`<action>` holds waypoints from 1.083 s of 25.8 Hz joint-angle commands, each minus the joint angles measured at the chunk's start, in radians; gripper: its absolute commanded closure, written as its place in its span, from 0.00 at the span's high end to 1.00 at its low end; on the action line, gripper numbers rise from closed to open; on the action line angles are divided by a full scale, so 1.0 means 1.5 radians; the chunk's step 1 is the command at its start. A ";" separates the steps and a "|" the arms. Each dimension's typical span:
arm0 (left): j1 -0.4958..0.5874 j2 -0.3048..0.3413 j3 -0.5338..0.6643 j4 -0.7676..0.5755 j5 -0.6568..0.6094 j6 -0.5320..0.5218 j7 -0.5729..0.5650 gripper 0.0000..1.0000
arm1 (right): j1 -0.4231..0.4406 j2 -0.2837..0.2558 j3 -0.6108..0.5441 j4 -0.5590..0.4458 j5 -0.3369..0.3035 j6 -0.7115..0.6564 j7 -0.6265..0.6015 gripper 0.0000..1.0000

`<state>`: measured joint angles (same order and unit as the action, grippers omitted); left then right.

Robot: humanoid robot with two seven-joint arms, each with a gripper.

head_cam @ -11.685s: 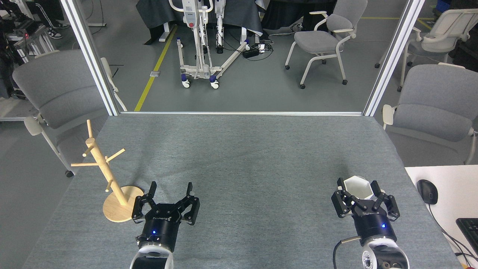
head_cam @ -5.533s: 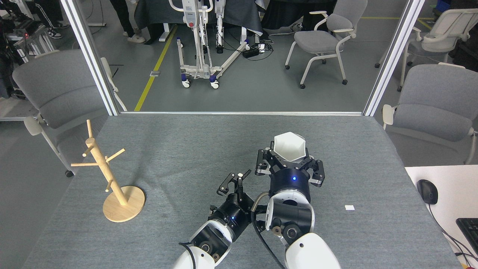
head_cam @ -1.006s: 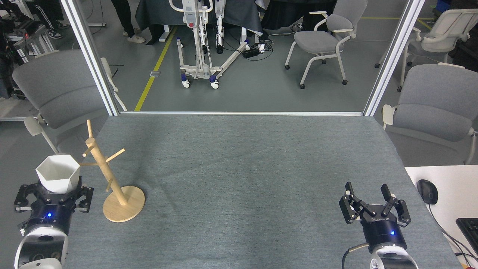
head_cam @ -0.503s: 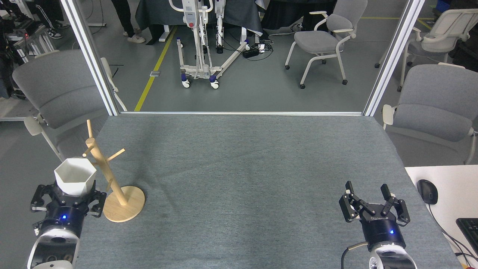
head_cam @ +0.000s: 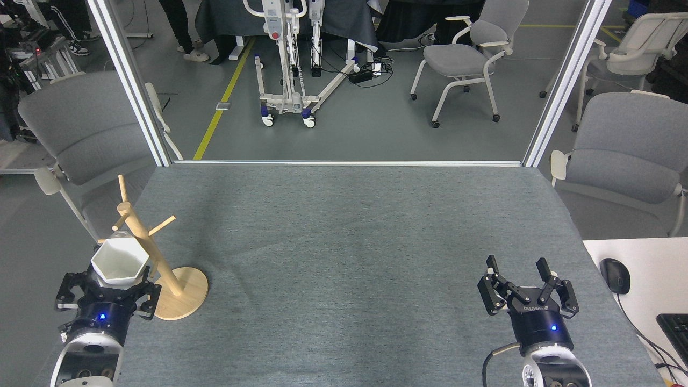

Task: Hang cup on storage rack
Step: 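Open the left gripper and pull it back from the stand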

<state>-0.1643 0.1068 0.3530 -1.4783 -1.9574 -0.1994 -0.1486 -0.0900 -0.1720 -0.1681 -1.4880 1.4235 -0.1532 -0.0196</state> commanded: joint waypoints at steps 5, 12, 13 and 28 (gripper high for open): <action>0.000 -0.003 -0.002 0.047 0.001 0.000 0.003 0.98 | 0.001 0.000 0.006 0.000 0.000 0.000 0.000 1.00; -0.002 -0.031 -0.012 0.103 0.004 -0.001 0.017 0.98 | 0.002 0.000 0.006 0.003 0.000 0.000 0.000 1.00; -0.002 -0.038 -0.013 0.109 0.007 -0.002 0.026 0.98 | 0.001 0.000 0.006 0.004 0.000 0.000 0.000 1.00; 0.000 -0.160 -0.160 0.086 0.195 0.044 0.111 0.99 | -0.017 -0.001 0.005 0.008 0.000 0.002 0.000 1.00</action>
<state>-0.1426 -0.1261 0.2022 -1.3302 -1.7911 -0.1878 0.0158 -0.0958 -0.1708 -0.1605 -1.4791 1.4235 -0.1552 -0.0206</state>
